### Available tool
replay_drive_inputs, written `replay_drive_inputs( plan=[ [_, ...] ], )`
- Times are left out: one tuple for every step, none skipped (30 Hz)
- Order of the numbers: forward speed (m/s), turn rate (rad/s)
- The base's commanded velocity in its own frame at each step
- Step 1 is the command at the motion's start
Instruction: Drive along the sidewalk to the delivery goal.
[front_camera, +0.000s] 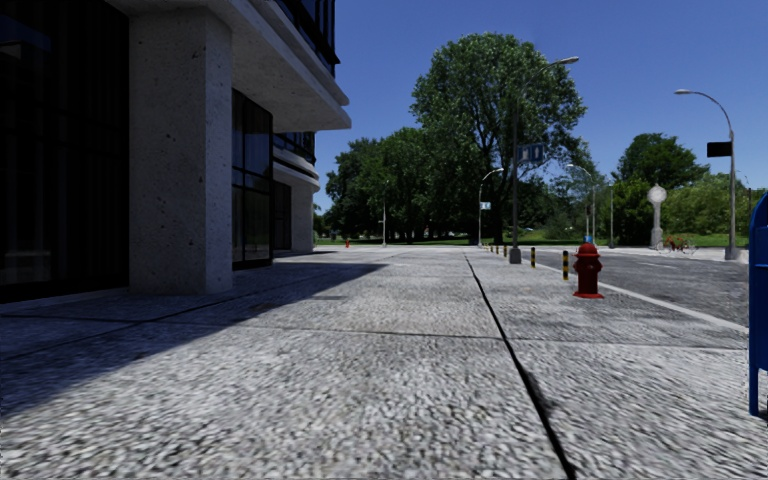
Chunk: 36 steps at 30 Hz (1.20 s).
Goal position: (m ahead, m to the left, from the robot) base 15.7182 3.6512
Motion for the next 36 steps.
replay_drive_inputs(
  plan=[
    [2.00, 0.00],
    [2.00, 0.00],
    [2.00, 0.00],
    [2.00, 0.00],
    [2.00, 0.00],
    [2.00, 0.00],
    [2.00, 0.00],
    [2.00, 0.00],
    [2.00, 0.00],
    [2.00, 0.00],
    [2.00, 0.00],
    [2.00, 0.00],
    [2.00, 0.00],
    [2.00, 0.00],
    [2.00, 0.00],
    [2.00, 0.00],
    [2.00, 0.00],
    [2.00, 0.00],
    [2.00, 0.00],
    [2.00, 0.00],
    [2.00, 0.00],
    [2.00, 0.00],
    [2.00, 0.00],
    [2.00, 0.00],
    [2.00, 0.00],
    [2.00, 0.00],
    [2.00, 0.00],
    [2.00, 0.00],
    [2.00, 0.00],
    [2.00, 0.00],
    [2.00, 0.00],
    [2.00, 0.00],
    [2.00, 0.00],
    [2.00, 0.00],
    [2.00, 0.00],
    [2.00, 0.00]
  ],
)
